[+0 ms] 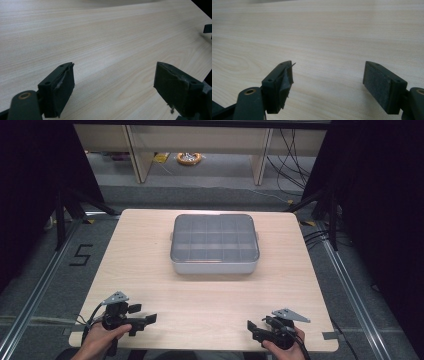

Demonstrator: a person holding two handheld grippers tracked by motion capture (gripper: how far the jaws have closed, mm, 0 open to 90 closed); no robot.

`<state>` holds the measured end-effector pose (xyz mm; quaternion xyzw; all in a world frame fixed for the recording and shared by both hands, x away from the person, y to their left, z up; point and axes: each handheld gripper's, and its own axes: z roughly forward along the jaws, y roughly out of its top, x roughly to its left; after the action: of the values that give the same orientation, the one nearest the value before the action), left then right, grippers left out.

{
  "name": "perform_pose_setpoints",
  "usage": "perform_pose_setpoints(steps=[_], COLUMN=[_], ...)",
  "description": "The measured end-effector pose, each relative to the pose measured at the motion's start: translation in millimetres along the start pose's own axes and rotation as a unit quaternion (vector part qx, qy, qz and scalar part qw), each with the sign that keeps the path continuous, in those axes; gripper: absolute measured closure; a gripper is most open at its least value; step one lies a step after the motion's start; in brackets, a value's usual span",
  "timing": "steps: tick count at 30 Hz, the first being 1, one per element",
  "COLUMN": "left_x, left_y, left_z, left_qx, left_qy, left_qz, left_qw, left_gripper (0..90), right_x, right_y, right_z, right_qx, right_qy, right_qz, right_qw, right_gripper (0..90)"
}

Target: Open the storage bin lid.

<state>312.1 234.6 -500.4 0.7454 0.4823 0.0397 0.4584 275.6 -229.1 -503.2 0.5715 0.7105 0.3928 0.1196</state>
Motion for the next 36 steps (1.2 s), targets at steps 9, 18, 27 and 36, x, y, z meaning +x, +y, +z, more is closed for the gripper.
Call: perform_pose_setpoints(steps=[9, 18, 27, 36], left_x=[1.4, 1.2, 2.2, 3.3], left_y=[-0.2, 0.0, 0.9, 1.7], left_z=[0.6, 1.6, 0.9, 1.1], left_qx=[0.0, 0.0, -0.004, -0.009], left_qy=[-0.006, -0.009, -0.008, -0.008], left_qz=[-0.004, -0.007, -0.011, -0.02], left_qw=[1.0, 0.9999, 0.9999, 0.9997], left_gripper=[16.5, 17.2, 17.2, 17.1], right_x=[-0.1, 2.1, -5.4, -3.3], right_y=[1.3, 1.1, 3.1, 4.2], right_z=[-1.9, -1.7, -1.4, -3.8], right_qx=[-0.001, -0.004, -0.024, -0.027], right_qy=[-0.003, 0.01, 0.009, 0.011], right_qz=[0.001, 0.029, 0.025, 0.059], right_qw=[1.0, 0.9995, 0.9994, 0.9979], right_gripper=[24.8, 24.9, 24.7, 24.4])
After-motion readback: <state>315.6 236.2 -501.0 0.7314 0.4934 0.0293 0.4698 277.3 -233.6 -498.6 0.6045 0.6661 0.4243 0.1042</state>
